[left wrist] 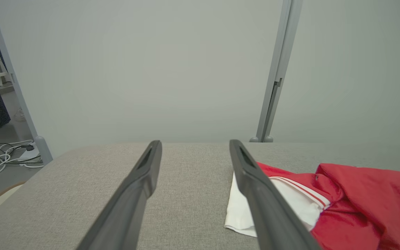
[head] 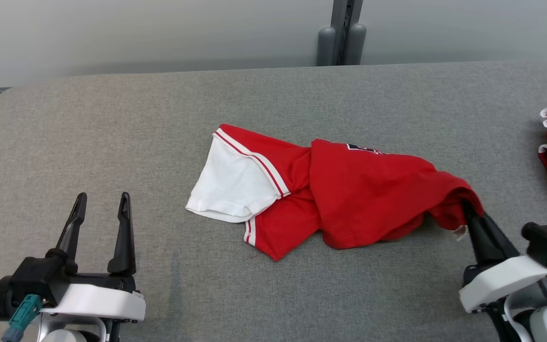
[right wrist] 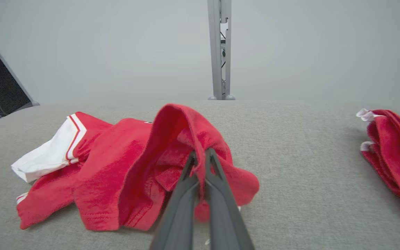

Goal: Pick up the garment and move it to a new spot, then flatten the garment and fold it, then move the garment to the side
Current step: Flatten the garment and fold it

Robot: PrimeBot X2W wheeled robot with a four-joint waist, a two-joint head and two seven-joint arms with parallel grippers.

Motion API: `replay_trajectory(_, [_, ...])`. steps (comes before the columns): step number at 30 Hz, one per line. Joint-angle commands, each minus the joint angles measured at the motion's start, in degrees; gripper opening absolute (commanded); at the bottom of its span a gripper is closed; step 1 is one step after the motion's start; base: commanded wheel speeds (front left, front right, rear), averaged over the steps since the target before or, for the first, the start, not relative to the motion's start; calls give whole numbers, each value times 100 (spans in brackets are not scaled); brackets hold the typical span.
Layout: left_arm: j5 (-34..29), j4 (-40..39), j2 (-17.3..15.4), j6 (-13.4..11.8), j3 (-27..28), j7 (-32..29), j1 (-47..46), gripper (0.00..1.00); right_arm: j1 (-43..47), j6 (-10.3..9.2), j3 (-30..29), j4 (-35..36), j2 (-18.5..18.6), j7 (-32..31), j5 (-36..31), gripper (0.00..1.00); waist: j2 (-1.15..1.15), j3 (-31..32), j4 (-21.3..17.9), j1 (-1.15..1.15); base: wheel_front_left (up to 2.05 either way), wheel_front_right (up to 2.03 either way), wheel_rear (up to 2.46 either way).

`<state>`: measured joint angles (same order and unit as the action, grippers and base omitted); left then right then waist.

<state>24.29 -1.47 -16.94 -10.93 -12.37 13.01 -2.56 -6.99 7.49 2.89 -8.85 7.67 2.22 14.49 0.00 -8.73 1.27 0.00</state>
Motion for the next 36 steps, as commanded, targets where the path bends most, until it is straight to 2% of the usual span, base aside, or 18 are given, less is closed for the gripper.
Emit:
replay_trajectory(1, [0, -24, -36, -29, 12, -5, -36, 100, 29, 2, -122, 11, 24, -28, 19, 0, 0, -49, -49, 0, 0, 0, 0])
replay_trajectory(7, [-19, -95, -74, -47, 13, -18, -183, 100, -61, 2, -988, -314, 25, 41, 96, 0, 0, -215, -114, 0, 0, 0, 0])
replay_trajectory(13, [-38, -78, -80, -40, -15, -2, -309, 100, -340, 2, -1682, -1101, 212, 292, 228, 0, 0, -345, -99, 0, 0, 0, 0])
replay_trajectory(20, [-27, 38, -82, 13, -30, 31, -436, 100, -887, 2, -1739, -2199, 465, 659, 409, 0, 0, -436, -88, 0, 0, 0, 0])
replay_trajectory(21, [-23, 63, -80, 15, -34, 32, -444, 100, -947, 2, -1679, -2317, 484, 698, 420, 10, 0, -440, -82, 0, 0, 0, 0])
replay_trajectory(22, [-17, 89, -78, 26, -37, 43, -452, 100, -1001, 2, -1582, -2402, 474, 747, 440, 75, 0, -439, -79, 0, 0, 0, 0])
replay_trajectory(23, [-12, 113, -75, 32, -42, 52, -467, 100, -1025, 2, -1504, -2467, 473, 796, 433, 100, 0, -433, -77, 0, 0, 0, 0])
replay_trajectory(28, [38, 258, -51, 64, -28, 93, -397, 100, -824, 2, -1108, -2404, 364, 1005, 436, 100, 0, -265, -82, 0, 0, 0, 0])
replay_trajectory(36, [104, 396, -34, 68, 15, 139, -159, 100, -148, 2, -834, -1603, 115, 921, 317, 100, 0, 99, -155, 0, 0, 0, 0])
